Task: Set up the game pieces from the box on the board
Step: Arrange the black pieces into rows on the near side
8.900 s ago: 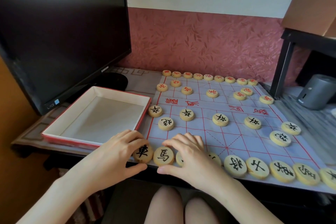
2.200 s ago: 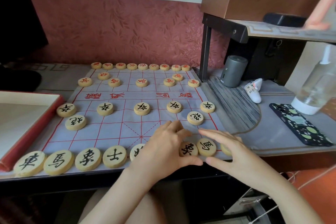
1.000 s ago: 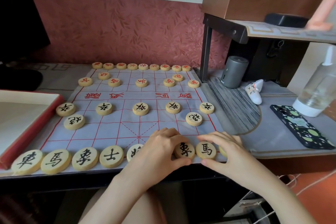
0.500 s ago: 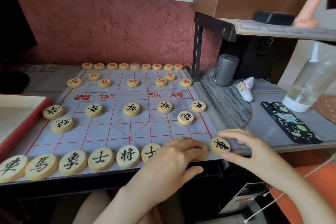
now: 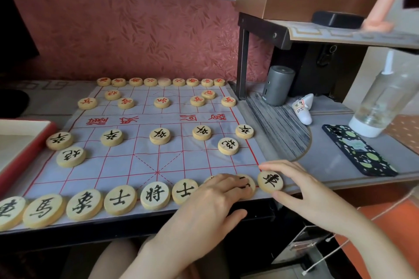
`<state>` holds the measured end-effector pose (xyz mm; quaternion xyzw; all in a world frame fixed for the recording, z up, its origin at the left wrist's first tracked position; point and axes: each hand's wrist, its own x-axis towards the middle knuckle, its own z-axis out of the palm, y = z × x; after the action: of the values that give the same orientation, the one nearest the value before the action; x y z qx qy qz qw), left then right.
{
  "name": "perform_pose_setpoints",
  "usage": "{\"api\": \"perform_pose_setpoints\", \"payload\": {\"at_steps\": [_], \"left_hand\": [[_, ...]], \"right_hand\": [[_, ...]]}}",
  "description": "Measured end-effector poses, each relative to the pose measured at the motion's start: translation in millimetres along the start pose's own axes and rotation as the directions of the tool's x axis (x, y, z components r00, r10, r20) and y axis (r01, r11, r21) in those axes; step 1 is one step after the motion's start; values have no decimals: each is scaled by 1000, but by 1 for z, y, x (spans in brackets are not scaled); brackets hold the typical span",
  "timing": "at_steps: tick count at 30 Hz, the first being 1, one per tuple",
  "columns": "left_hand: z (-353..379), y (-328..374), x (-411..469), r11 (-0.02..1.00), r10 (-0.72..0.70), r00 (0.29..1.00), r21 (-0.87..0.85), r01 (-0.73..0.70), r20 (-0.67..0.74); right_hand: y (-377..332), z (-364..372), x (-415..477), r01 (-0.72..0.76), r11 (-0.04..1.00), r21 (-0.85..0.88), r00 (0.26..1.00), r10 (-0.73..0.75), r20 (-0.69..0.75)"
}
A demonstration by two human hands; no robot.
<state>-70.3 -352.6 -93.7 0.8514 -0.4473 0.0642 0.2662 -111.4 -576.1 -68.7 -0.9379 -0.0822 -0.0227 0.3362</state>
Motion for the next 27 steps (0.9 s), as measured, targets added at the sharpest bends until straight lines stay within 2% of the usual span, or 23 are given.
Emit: {"api": "perform_pose_setpoints", "payload": {"at_steps": [9,14,17,23,27], "left_hand": [[0,-1,1,1000,-8,1000,-22,7,-16],[-1,1,2,1000,-11,999,-27,10,-35],[0,1,4,999,-15,999,-41,14,-40],[1,0,6,999,-21,998,-46,18,-58],[1,1,6,999,-30,998,-46,27,-58]], "right_hand": [[7,9,9,-32,994,-107,982,11,-188],[7,1,5,-16,1000,-3,999,16,-47],[7,0,1,-12,999,49,1000,13,-13],[3,6,5,-7,999,33,990,12,-140],[7,8,7,1,1000,1,991,-1,-130]]}}
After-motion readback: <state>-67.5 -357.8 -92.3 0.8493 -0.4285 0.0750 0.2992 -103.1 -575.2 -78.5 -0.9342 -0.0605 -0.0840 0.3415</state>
